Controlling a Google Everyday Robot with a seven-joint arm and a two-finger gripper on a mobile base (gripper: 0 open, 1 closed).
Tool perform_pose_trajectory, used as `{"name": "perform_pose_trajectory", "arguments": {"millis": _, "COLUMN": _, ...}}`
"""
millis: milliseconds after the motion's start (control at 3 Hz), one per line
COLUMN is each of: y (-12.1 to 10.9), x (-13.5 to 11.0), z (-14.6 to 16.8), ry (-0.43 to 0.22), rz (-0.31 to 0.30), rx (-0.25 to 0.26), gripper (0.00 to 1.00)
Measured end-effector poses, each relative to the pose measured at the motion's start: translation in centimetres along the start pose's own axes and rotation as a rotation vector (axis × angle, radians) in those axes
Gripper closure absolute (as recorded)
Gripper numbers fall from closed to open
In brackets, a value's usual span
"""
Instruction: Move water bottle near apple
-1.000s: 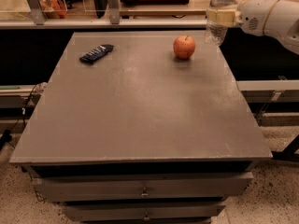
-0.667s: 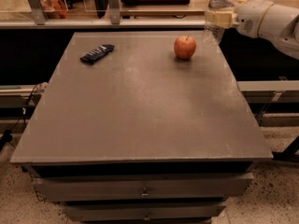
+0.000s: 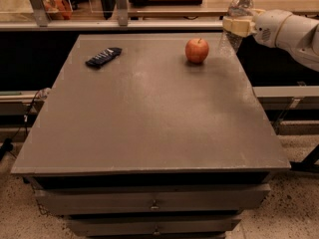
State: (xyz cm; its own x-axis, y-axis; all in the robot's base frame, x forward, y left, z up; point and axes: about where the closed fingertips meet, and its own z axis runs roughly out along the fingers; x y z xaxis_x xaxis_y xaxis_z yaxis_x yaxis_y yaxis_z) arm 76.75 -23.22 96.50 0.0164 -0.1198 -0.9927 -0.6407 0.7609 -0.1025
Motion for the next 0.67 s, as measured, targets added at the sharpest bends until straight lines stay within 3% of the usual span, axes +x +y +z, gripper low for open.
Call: {"name": "perform_pose_trajectory", "arguments": {"millis": 667, "y": -0.2, "x": 2.7, "z": 1.1, "ry": 0.013, "rz": 0.101, "rx": -0.013, "gripper": 0.99}}
